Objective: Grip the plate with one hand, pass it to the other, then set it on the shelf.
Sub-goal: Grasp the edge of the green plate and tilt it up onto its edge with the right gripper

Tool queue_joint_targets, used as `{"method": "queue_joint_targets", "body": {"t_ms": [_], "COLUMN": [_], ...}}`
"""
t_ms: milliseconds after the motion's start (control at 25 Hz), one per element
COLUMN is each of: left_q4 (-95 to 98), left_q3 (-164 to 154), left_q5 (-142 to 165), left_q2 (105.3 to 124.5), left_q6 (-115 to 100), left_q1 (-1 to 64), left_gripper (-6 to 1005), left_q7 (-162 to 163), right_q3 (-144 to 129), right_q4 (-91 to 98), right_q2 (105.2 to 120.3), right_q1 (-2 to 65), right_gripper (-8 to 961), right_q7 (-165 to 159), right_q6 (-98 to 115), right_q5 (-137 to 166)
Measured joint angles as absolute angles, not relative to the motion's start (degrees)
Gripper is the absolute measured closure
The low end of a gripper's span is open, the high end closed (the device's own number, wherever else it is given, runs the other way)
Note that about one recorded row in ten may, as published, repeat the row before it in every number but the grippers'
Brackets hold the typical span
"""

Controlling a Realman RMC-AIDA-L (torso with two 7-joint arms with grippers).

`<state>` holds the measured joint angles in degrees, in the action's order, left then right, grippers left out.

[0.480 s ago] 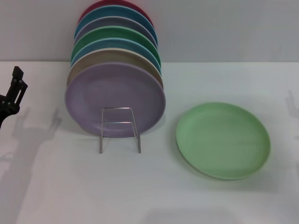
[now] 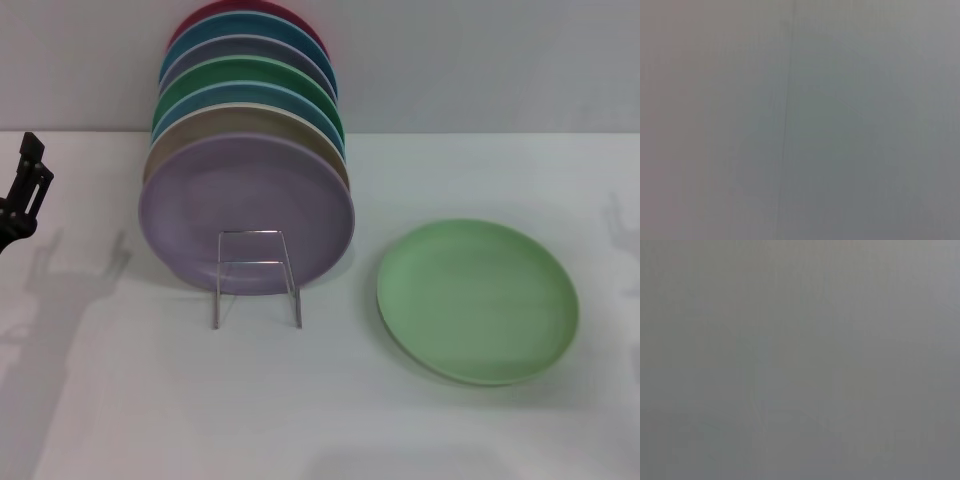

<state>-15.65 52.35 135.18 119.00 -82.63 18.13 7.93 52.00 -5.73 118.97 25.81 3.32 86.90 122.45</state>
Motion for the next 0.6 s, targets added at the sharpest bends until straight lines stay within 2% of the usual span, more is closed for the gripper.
{"method": "queue_joint_targets", "body": {"t_ms": [600], "left_q4": [-15.6], "left_q3": [52.1], "left_q5": [135.2], "left_q2": [119.0], "left_q6": [-82.7], "left_q1": [17.5], "left_gripper": [188], "left_q7": [7.9], "right_q3": [51.9], "right_q4": [-5.8], "right_q2": [118.9], "right_q1": [26.1], "right_gripper": [354], "right_q7": [5.7], "right_q6": [87.1], "right_q5": [122.7]}}
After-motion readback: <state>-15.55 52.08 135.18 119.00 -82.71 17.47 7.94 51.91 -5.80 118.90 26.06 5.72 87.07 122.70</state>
